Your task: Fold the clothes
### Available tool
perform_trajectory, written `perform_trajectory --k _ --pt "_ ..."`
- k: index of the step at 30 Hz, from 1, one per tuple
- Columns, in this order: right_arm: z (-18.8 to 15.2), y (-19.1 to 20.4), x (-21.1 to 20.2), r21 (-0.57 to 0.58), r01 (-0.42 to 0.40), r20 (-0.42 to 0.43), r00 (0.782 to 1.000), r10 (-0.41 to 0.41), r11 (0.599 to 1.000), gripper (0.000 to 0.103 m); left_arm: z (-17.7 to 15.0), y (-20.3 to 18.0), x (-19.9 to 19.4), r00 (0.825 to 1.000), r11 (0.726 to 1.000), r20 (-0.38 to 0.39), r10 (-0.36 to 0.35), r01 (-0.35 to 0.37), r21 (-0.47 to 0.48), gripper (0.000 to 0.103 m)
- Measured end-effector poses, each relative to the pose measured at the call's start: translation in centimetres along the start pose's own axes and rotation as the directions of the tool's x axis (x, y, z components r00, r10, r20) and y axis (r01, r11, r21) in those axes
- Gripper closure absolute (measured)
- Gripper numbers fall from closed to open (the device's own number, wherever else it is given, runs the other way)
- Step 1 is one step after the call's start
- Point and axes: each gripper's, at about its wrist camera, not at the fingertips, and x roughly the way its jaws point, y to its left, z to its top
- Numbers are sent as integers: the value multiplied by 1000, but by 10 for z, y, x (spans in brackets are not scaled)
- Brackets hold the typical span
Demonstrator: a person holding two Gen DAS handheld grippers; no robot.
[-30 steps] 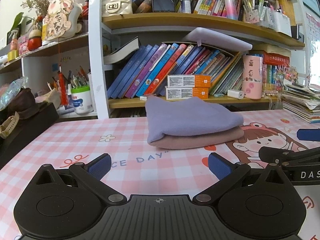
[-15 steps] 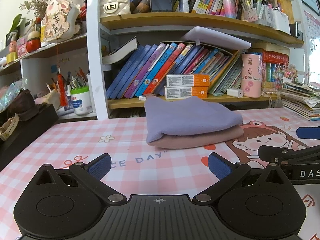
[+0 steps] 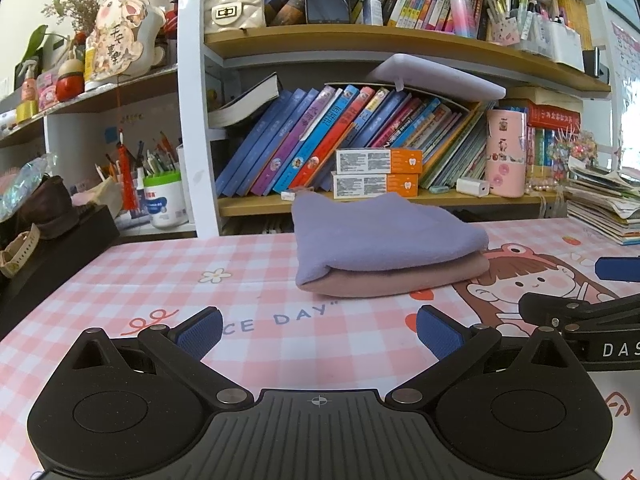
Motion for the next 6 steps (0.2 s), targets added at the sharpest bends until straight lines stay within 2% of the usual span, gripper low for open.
perform_trajectory --k 6 --pt "0 0 0 0 0 0 1000 0 1000 0 0 0 1 1000 1000 -6 4 -4 -3 0"
